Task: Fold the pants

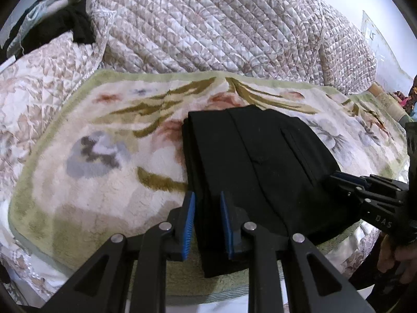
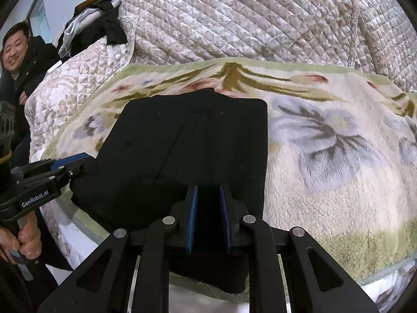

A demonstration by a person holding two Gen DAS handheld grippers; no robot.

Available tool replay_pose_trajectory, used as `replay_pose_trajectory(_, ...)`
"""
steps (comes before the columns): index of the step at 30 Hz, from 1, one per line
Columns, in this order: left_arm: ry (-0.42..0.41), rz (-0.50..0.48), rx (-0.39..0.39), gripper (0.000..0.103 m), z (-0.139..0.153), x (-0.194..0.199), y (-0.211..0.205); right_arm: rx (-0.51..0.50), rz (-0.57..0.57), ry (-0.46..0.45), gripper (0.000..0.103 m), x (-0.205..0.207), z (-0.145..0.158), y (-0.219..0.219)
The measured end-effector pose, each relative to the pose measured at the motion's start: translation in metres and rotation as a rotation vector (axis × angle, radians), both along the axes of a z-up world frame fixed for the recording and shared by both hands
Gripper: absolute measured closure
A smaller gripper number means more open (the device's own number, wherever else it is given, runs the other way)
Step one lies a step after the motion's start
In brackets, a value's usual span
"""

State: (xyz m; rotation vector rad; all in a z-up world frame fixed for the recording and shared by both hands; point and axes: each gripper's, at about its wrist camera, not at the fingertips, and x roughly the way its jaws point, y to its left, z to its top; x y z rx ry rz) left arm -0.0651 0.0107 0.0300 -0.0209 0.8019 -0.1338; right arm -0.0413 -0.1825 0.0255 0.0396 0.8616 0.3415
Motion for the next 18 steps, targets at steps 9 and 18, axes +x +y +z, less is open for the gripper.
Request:
replay_pose_trajectory(9, 0.02, 0.001, -0.021, 0.081, -0.001, -0.011, 0.006, 0.021, 0.021, 0.027, 0.085, -0.018, 0.005, 0.001)
replay_pose_trajectory(18, 0.033, 0.023, -0.027, 0.081, -0.002, -0.013, 0.013, 0.012, 0.031, 0.034, 0.085, -0.017, 0.007, 0.0)
